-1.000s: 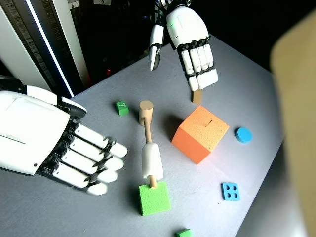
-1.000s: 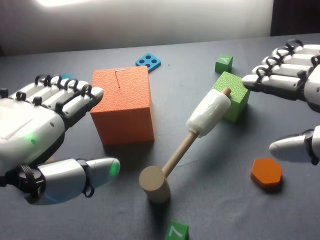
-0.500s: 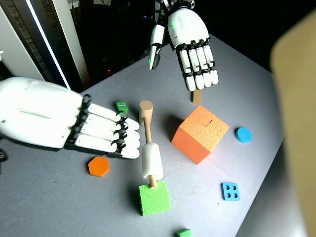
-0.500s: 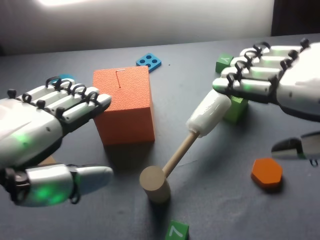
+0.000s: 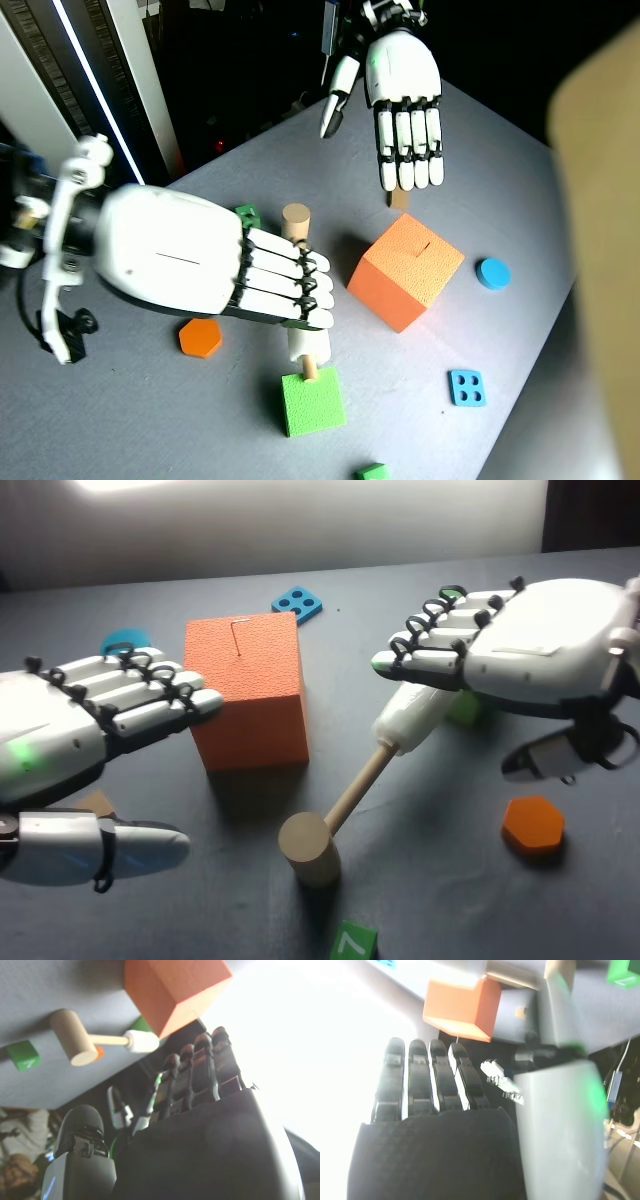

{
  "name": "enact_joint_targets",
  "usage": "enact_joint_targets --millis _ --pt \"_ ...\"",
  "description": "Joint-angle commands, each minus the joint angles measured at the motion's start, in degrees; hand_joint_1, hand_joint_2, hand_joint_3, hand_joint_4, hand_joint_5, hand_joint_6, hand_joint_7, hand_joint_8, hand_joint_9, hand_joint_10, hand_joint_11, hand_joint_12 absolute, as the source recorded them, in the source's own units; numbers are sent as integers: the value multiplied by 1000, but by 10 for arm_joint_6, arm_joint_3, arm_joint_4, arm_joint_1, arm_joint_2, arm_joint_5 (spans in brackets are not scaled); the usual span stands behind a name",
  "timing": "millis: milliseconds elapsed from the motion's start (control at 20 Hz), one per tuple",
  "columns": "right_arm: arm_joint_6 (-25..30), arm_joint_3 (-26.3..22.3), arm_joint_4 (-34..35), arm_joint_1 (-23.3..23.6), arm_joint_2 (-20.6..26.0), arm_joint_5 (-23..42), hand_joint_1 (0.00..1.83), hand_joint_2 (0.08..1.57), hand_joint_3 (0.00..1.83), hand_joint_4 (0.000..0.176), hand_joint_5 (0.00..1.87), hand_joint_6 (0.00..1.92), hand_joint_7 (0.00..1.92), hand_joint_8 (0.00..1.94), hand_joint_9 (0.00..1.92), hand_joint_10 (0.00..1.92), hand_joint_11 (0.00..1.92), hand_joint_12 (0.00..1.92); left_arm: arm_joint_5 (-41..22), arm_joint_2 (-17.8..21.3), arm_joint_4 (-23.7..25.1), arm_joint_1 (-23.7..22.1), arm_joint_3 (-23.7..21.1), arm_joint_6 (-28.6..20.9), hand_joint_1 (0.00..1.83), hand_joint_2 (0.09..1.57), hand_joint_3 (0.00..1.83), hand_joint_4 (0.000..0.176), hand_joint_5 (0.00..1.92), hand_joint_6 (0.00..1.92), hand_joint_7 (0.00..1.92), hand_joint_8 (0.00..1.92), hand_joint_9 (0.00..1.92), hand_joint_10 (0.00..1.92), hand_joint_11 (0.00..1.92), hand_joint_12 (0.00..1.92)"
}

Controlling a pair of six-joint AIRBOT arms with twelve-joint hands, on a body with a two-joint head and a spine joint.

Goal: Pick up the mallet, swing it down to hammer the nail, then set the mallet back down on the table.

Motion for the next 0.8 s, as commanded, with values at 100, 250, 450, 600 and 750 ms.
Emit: enact_joint_targets --millis 100,250,450,600,750 --pt "-9 31 -7 15 -31 13 1276 953 0 0 2 1 17 4 28 10 0 358 -89 -21 14 0 23 -24 0 1204 8 0 35 10 18 6 16 6 13 6" --pt "-3 54 -6 16 -58 8 1302 959 0 0 3 1 22 1 27 3 0 486 -90 -38 20 0 38 -29 0 1209 8 0 30 4 8 1 2 0 12 6" --pt "15 59 23 23 -71 4 1275 963 0 0 39 8 57 6 53 8 0 429 -85 -48 29 0 54 -29 0 1206 5 0 39 7 21 7 21 8 25 13" --pt "-92 59 160 29 -75 -15 1279 990 9 0 56 7 36 0 23 0 0 412 -70 -50 33 -6 62 -28 0 1202 2 0 24 3 1 0 0 0 2 1" --pt "-116 61 160 25 -83 -32 1263 966 0 0 118 16 78 4 80 14 0 575 -53 -53 33 -16 69 -27 0 1202 1 0 27 6 16 6 12 5 6 3"
